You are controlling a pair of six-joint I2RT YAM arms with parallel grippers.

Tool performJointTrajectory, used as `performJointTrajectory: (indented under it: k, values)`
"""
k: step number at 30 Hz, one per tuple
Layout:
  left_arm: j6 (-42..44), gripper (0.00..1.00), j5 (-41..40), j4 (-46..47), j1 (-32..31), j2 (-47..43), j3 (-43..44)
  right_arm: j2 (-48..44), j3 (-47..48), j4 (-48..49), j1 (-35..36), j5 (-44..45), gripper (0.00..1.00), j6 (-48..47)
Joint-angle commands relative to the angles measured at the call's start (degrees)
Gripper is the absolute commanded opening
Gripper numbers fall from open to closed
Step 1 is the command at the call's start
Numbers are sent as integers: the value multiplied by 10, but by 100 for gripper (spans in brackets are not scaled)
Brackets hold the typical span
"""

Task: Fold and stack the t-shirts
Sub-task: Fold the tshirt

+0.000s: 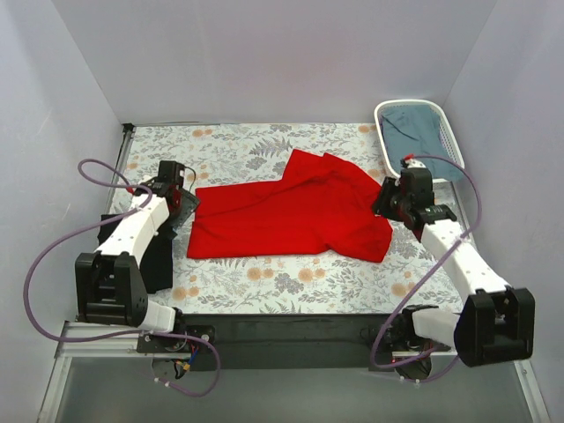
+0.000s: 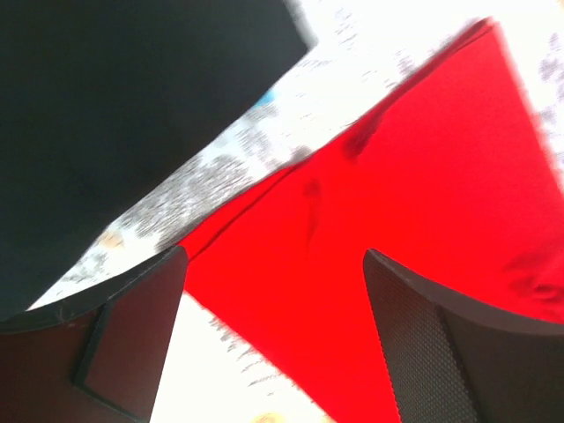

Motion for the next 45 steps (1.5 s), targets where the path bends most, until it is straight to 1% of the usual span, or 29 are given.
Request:
performJointTrajectory:
  k: [1,3,7,9,15,27,28,29,31,32,34,35,36,37,39,41,45]
  values:
    - [-1,77,6,6,-1,-44,-58,-67,-67,-48,-4,23,46,15]
    - [2,70,25,27,-5,-51,-91,-91,-106,-44,-5,13,47,13]
    - [10,68,51,45,-18,-34,-104,-79,-136,-37,-5,1,45,8]
    - [10,68,54,48,-24,-30,-104,-69,-143,-29,-5,-1,42,10]
    - [10,68,56,60,-37,-12,-94,-35,-154,-24,-4,-4,37,12]
    - [11,67,61,74,-44,32,-80,0,-162,-20,-4,-11,35,9]
    - [11,67,61,74,-44,35,-80,1,-159,-21,-4,-11,34,8]
    - [12,67,61,74,-44,37,-80,1,-156,-25,-4,-11,22,6]
    - [13,67,59,75,-44,40,-80,3,-134,-35,-4,-3,5,-1]
    - [14,67,60,75,-44,44,-78,3,-124,-51,-4,3,1,-6]
    - [15,67,59,75,-44,47,-76,5,-82,-70,-4,23,1,-22]
    - [17,68,58,76,-44,50,-77,9,-63,-95,-4,31,1,-28]
    - [17,67,58,75,-44,51,-75,18,-46,-108,-5,53,1,-34]
    - [18,67,58,75,-44,53,-74,22,-13,-120,-4,63,1,-44]
    - [21,67,58,76,-44,57,-72,32,13,-142,-4,82,1,-54]
    - [22,67,57,75,-44,60,-69,50,53,-160,-4,94,1,-66]
    - [23,68,58,75,-44,66,-64,90,94,-166,-4,88,1,-80]
